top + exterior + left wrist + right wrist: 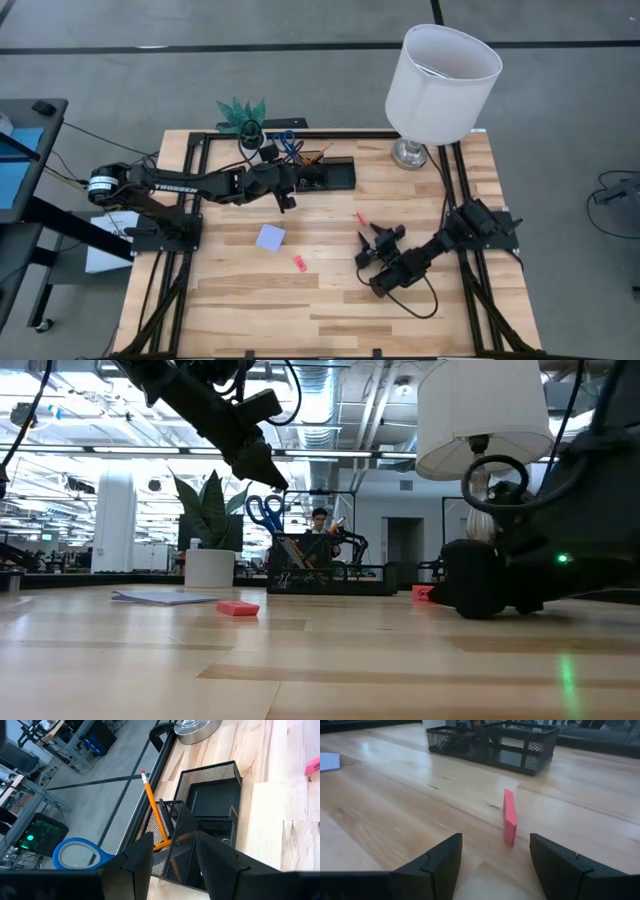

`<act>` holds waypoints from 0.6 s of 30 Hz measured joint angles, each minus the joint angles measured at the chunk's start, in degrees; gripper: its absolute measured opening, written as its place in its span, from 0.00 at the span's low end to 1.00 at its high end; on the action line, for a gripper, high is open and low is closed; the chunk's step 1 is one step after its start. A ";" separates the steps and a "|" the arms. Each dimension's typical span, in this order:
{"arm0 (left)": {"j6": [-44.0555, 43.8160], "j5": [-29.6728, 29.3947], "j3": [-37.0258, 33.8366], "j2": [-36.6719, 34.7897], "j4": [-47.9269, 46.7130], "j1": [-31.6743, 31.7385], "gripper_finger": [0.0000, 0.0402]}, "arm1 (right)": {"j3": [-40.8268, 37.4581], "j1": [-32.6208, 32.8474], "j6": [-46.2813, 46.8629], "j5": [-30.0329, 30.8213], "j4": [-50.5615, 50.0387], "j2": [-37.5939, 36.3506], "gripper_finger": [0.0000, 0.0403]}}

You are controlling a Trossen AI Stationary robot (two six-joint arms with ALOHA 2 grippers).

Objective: Pick and place office supplies into organizer
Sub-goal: Put the right pink eraser into the desk organizer

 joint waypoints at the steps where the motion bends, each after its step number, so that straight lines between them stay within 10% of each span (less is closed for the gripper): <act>1: 0.00 0.00 0.00 0.00 0.00 0.02 0.35 | 0.00 -0.42 0.00 -0.57 0.00 -0.02 0.56; 18: -0.02 0.45 0.02 0.00 0.00 -0.01 0.35 | 0.04 -4.01 -2.12 -3.94 1.38 -0.22 0.56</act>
